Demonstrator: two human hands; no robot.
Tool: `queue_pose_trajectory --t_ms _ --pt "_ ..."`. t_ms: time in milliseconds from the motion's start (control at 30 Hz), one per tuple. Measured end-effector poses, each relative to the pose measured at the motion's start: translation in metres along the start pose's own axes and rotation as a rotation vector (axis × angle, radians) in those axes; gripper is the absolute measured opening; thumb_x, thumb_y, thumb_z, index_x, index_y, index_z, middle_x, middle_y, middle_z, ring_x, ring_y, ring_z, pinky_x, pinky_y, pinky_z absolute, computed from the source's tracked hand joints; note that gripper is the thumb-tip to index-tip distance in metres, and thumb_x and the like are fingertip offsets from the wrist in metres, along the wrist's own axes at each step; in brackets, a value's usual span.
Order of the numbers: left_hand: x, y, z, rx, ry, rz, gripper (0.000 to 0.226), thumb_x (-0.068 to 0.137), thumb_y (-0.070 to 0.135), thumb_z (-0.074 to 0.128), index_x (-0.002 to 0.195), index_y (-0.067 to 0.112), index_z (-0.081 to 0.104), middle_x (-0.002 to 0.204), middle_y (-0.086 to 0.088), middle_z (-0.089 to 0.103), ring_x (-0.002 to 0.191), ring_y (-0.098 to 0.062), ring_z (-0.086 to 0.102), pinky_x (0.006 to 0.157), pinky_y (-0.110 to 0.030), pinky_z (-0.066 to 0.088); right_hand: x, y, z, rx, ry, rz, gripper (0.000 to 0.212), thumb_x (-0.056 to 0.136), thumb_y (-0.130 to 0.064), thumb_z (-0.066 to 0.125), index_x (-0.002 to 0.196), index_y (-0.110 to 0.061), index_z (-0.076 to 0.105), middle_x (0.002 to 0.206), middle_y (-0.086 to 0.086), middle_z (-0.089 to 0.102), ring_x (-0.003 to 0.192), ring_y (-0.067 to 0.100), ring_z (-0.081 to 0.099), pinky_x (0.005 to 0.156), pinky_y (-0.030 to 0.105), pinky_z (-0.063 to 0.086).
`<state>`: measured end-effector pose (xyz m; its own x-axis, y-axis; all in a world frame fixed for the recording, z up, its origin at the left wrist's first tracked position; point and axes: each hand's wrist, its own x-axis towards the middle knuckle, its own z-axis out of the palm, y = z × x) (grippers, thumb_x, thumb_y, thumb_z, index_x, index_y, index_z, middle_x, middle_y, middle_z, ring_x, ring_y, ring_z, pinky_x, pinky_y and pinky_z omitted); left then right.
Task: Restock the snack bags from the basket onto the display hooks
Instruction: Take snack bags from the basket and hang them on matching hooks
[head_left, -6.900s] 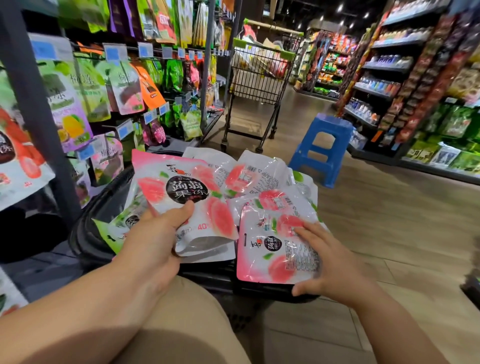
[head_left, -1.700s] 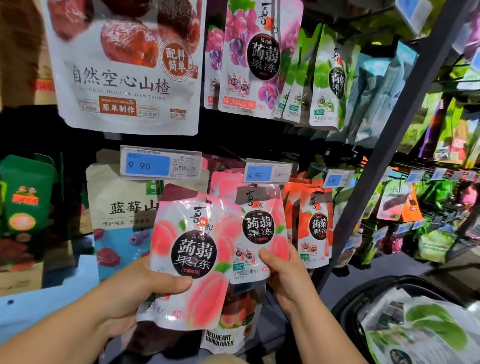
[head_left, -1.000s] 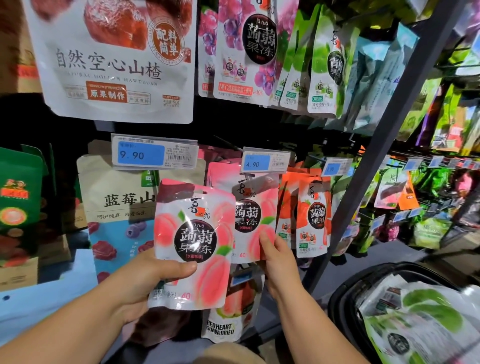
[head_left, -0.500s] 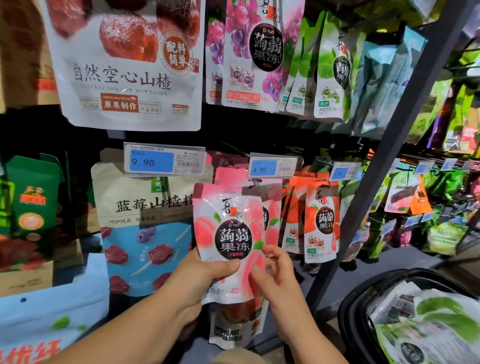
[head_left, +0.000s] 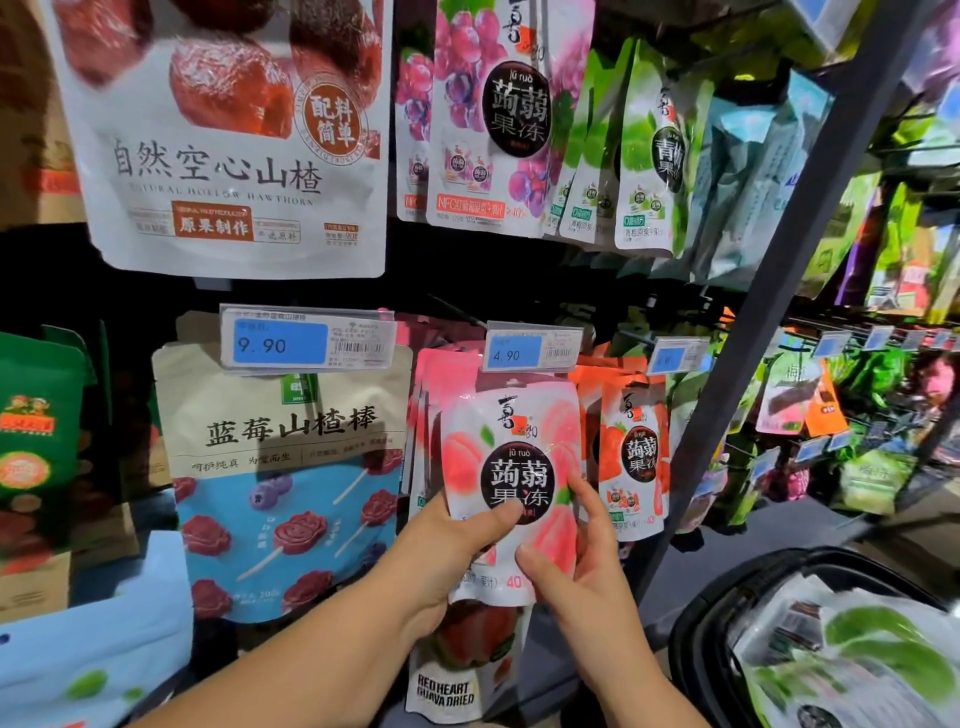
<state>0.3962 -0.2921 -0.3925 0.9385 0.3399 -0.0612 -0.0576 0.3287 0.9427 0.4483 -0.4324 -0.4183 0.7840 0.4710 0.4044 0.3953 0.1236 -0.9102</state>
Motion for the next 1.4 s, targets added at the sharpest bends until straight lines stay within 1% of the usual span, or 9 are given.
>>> queue_pose_trajectory --t_ms 133,400,600,700,767,867,967,1067,1400 --pt "0.009 0.002 0.001 0.004 0.022 -0.023 0.029 0.084 0.011 0.073 0.113 0.011 0.068 0.103 -0.008 0.076 0.101 -0.027 0.071 0.098 -0.046 0.052 0.008 0.004 0.001 -0.009 0.015 -0.009 0.076 0.084 -0.015 0.073 0.145 -0.044 0.038 0.148 -0.036 0.036 0.141 -0.011 0.028 0.123 0.040 0.021" --pt "0.019 0.002 -0.007 0.196 0.154 0.073 0.029 0.081 0.023 0.079 0.107 0.018 0.068 0.091 0.004 0.077 0.074 -0.005 0.068 0.069 -0.021 0.048 0.020 0.017 0.002 -0.020 0.022 -0.001 0.071 0.077 -0.026 0.074 0.133 -0.060 0.046 0.146 -0.033 0.042 0.139 -0.007 0.034 0.118 0.031 0.029" --pt "0.026 0.000 -0.012 0.578 0.375 0.209 0.062 0.076 0.038 0.082 0.126 0.023 0.048 0.114 0.002 0.062 0.102 -0.022 0.061 0.085 -0.033 0.046 0.028 0.026 0.003 -0.036 0.008 0.001 0.074 0.077 -0.023 0.073 0.142 -0.043 0.043 0.143 -0.035 0.044 0.137 -0.011 0.035 0.104 0.008 0.034" --pt "0.026 -0.004 -0.012 0.626 0.427 0.355 0.084 0.074 0.028 0.084 0.140 0.022 0.033 0.126 0.002 0.049 0.114 -0.019 0.050 0.085 -0.024 0.036 0.034 0.030 0.002 -0.077 0.022 0.011 0.072 0.082 -0.017 0.076 0.140 -0.045 0.045 0.141 -0.037 0.045 0.134 -0.012 0.037 0.106 0.013 0.034" --pt "0.028 -0.009 -0.013 0.659 0.457 0.410 0.095 0.073 0.027 0.085 0.147 0.023 0.026 0.141 -0.004 0.039 0.126 -0.022 0.042 0.098 -0.029 0.036 0.038 0.032 0.002 -0.142 0.009 0.021 0.073 0.085 -0.015 0.077 0.140 -0.049 0.043 0.139 -0.042 0.042 0.133 -0.017 0.034 0.105 0.011 0.032" --pt "0.031 -0.016 -0.013 0.743 0.480 0.480 0.098 0.078 0.030 0.081 0.151 0.035 0.016 0.154 -0.005 0.019 0.141 -0.015 0.018 0.115 -0.037 0.020 0.046 0.038 0.002 -0.230 0.000 0.047 0.079 0.073 -0.043 0.078 0.141 -0.057 0.039 0.142 -0.038 0.040 0.132 -0.020 0.031 0.107 0.018 0.029" --pt "0.035 -0.019 -0.014 0.740 0.438 0.508 0.098 0.084 0.033 0.074 0.143 0.050 -0.002 0.161 0.004 0.002 0.146 -0.011 0.005 0.118 -0.038 0.013 0.053 0.043 0.003 -0.273 -0.008 0.078 0.081 0.074 -0.043 0.079 0.139 -0.063 0.035 0.139 -0.035 0.037 0.126 -0.025 0.031 0.105 0.018 0.028" --pt "0.042 -0.019 -0.018 0.738 0.395 0.482 0.101 0.089 0.033 0.069 0.141 0.054 -0.014 0.163 0.010 -0.004 0.149 -0.016 0.003 0.119 -0.041 0.013 0.059 0.044 0.005 -0.315 -0.023 0.087 0.081 0.083 -0.030 0.078 0.137 -0.064 0.029 0.131 -0.038 0.035 0.118 -0.028 0.031 0.102 0.017 0.027" --pt "0.074 -0.009 -0.034 0.743 0.410 0.425 0.097 0.094 0.026 0.063 0.150 0.047 -0.014 0.165 0.009 -0.006 0.150 -0.025 0.014 0.115 -0.046 0.024 0.094 0.056 0.024 -0.445 -0.066 0.148 0.082 0.086 -0.036 0.074 0.155 -0.032 0.028 0.151 -0.008 0.034 0.139 0.007 0.032 0.113 0.027 0.028"
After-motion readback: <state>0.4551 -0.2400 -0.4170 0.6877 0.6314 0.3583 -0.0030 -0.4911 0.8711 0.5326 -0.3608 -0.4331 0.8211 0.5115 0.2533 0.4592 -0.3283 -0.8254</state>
